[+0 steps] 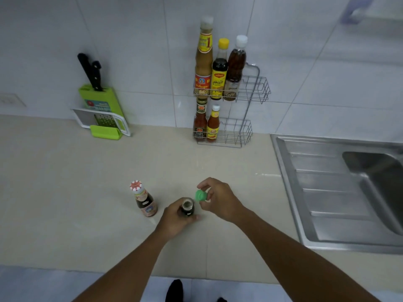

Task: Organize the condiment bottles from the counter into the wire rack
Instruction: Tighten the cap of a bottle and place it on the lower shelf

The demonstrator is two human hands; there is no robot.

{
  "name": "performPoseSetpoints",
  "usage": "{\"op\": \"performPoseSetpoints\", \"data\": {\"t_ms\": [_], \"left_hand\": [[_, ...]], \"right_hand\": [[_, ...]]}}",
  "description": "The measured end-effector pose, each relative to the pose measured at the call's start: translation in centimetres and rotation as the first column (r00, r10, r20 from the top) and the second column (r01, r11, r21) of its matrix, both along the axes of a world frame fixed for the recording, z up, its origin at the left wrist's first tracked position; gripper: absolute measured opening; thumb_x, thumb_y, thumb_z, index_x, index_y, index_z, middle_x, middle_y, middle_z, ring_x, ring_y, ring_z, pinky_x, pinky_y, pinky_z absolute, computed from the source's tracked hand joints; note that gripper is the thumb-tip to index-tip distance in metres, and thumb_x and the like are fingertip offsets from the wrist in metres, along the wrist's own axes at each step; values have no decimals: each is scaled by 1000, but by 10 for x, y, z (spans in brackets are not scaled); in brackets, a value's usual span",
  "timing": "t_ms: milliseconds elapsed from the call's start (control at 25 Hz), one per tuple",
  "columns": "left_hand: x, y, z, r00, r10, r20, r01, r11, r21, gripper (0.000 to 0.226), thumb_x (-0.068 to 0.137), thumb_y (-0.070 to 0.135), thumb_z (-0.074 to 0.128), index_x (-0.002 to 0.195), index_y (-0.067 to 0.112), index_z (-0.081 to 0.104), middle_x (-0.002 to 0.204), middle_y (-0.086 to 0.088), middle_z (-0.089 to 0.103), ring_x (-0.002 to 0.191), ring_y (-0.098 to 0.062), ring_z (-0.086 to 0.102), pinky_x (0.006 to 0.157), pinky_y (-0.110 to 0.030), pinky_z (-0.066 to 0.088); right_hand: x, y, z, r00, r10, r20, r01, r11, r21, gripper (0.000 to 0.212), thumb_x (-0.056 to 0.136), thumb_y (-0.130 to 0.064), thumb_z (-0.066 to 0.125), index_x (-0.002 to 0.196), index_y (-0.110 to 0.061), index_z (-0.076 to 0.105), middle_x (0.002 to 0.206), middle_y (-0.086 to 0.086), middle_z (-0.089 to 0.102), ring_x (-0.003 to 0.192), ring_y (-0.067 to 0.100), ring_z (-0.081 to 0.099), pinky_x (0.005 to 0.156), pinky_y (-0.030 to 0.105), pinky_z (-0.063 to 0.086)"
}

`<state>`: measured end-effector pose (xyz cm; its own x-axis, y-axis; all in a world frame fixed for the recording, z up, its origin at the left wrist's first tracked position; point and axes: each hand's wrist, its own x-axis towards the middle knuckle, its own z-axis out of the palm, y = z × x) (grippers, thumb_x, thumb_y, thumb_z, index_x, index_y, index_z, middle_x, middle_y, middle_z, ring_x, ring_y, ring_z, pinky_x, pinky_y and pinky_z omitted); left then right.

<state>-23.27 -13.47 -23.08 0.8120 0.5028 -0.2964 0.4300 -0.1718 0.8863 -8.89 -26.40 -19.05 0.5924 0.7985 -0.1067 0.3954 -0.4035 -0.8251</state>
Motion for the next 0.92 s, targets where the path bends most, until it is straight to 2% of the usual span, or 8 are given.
{"op": "performPoseSetpoints", "data": {"t_ms": [160,320,440,560,640,720,800,920], "left_hand": [[16,-4,19,997,-53,63,52,999,9,33,62,33,78,93,32,66,76,13,68,69,-6,61,65,-24,48],[35,-2,63,980,-108,168,99,993,63,30,63,25,73,92,28,65,71,10,63,60,-3,55,57,-21,42],[44,5,99,979,-118,167,120,993,0,42,60,20,71,100,32,68,71,10,65,59,-7,58,56,-25,45],[47,15,126,958,-251,138,269,954,-132,34,60,10,67,86,31,68,63,-1,60,53,-21,57,50,-32,45],[46,18,136,943,-299,145,310,949,-59,25,61,12,68,80,29,65,65,1,59,55,-21,56,52,-34,44],[47,15,142,958,-271,97,240,938,250,30,60,30,71,88,37,63,69,10,64,59,-13,61,55,-29,46],[50,12,146,975,-205,85,129,837,532,34,58,45,67,90,45,56,67,14,65,59,-7,60,52,-22,42],[59,9,151,970,-160,185,81,923,376,27,57,40,68,81,36,56,59,13,57,50,-6,50,50,-22,39]], "right_hand": [[17,-6,56,971,134,196,-146,988,47,41,76,-2,84,111,-21,75,106,-4,62,81,11,60,70,16,51],[36,-7,120,889,348,298,-330,938,-111,45,84,1,76,120,-25,76,117,-6,55,102,10,58,78,24,58],[39,0,156,773,484,411,-460,873,-164,43,87,6,71,120,-21,77,123,-5,66,107,11,62,88,33,57],[44,6,182,691,544,476,-517,832,-200,38,88,-5,77,124,-19,75,118,-5,75,104,6,68,93,27,56],[49,6,194,760,522,387,-443,852,-279,42,91,-24,76,132,-20,68,102,-10,78,88,0,70,85,25,59],[46,6,197,862,448,237,-376,879,-294,39,99,-45,60,125,-17,68,72,-2,77,62,10,74,64,28,61],[42,7,194,941,310,137,-271,930,-249,62,101,-64,37,106,-13,72,50,7,68,41,24,66,48,28,54],[49,6,198,991,136,8,-129,958,-256,95,84,-90,16,110,-19,74,45,5,61,37,14,56,51,27,48]]}}
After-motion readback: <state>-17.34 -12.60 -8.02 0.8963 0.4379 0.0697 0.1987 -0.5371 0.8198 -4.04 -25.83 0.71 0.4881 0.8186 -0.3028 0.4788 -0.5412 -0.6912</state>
